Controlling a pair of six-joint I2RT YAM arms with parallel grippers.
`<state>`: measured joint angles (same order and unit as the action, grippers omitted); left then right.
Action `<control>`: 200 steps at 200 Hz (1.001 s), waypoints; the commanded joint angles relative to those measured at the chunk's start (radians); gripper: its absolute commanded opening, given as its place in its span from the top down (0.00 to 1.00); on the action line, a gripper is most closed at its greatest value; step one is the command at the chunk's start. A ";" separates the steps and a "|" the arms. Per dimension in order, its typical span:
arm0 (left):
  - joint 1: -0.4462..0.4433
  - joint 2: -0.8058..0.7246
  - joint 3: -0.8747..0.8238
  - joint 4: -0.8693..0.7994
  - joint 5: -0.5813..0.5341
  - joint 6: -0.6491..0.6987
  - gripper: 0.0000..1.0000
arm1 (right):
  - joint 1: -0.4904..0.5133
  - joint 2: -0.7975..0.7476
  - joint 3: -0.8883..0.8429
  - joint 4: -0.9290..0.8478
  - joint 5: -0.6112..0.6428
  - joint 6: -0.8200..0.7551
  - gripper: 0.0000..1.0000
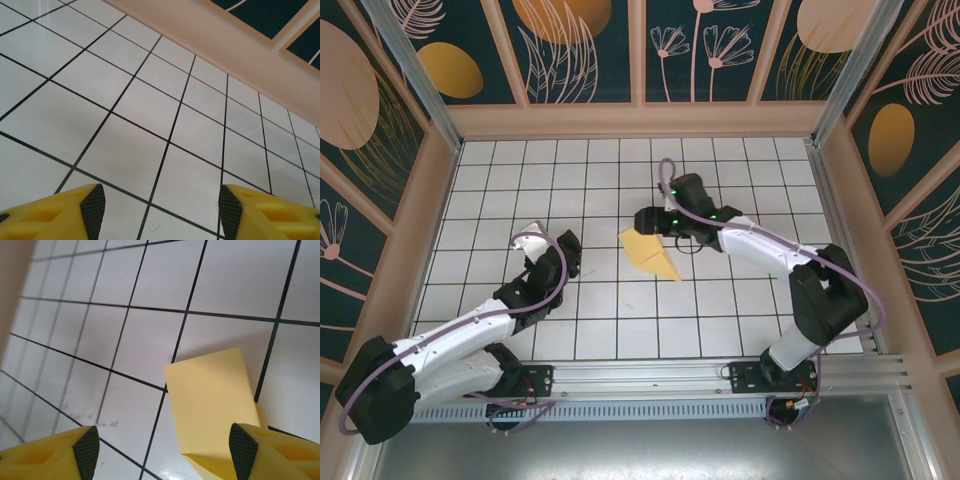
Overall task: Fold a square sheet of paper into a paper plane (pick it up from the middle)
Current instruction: Turn over the paper at the center of the table.
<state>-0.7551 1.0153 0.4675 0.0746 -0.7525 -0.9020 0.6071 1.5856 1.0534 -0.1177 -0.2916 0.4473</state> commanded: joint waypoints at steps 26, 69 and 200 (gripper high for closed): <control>0.000 0.057 0.066 0.024 0.047 0.067 0.31 | -0.085 0.035 -0.123 0.210 -0.274 0.080 0.51; 0.000 0.094 0.075 0.026 0.079 0.067 0.30 | -0.089 0.099 -0.138 0.257 -0.310 0.108 0.55; 0.000 0.183 0.135 0.023 0.149 0.093 0.28 | -0.107 0.298 -0.161 0.386 -0.190 0.274 0.71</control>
<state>-0.7551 1.1835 0.5613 0.0788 -0.6193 -0.8307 0.5117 1.8450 0.9264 0.1993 -0.5522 0.6250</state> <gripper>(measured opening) 0.722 0.289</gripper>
